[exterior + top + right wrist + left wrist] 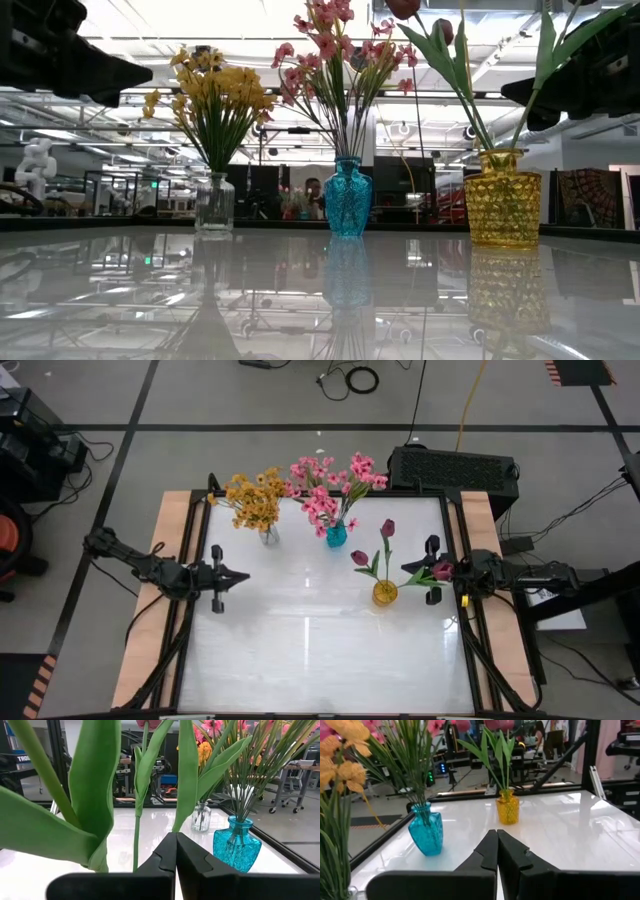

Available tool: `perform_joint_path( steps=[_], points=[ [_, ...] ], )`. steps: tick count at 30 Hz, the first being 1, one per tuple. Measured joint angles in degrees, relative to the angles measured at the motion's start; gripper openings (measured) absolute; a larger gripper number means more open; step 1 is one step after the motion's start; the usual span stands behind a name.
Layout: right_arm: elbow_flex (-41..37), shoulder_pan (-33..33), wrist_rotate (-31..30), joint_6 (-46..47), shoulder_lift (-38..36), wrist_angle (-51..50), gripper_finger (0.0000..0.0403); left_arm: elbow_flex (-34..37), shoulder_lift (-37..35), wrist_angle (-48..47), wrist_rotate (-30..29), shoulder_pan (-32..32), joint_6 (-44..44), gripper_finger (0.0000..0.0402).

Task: Sort flowers into vase by color
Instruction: Return to Home Position

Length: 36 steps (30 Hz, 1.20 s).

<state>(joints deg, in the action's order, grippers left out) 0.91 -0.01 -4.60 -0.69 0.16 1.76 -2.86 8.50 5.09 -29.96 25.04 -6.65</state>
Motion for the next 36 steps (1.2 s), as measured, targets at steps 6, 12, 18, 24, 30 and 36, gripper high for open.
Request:
perform_joint_path(
  steps=[6,12,18,24,30,36],
  points=[
    [0.0,0.0,0.0,0.0,0.0,0.0,0.0000,0.5,-4.6,-3.3,0.7,0.0,0.0,0.0002],
    [0.0,0.0,0.0,0.0,0.0,0.0,0.0000,0.5,-8.3,-7.0,1.6,-2.2,-0.3,0.0001],
    [0.0,0.0,0.0,0.0,0.0,0.0,0.0000,0.4,-8.5,-7.0,6.5,-6.8,-1.1,0.0001],
    [0.0,0.0,0.0,0.0,0.0,0.1,0.0000,0.5,-8.5,-6.7,13.2,-12.2,-1.2,0.0000],
    [0.0,0.0,0.0,0.0,0.0,0.1,0.0000,0.5,-8.5,-7.3,18.9,-17.1,-1.4,0.0000],
    [0.0,0.0,0.0,0.0,0.0,0.1,0.0000,2.1,-8.5,-4.0,24.1,-20.6,-1.6,0.0000]
  ],
)
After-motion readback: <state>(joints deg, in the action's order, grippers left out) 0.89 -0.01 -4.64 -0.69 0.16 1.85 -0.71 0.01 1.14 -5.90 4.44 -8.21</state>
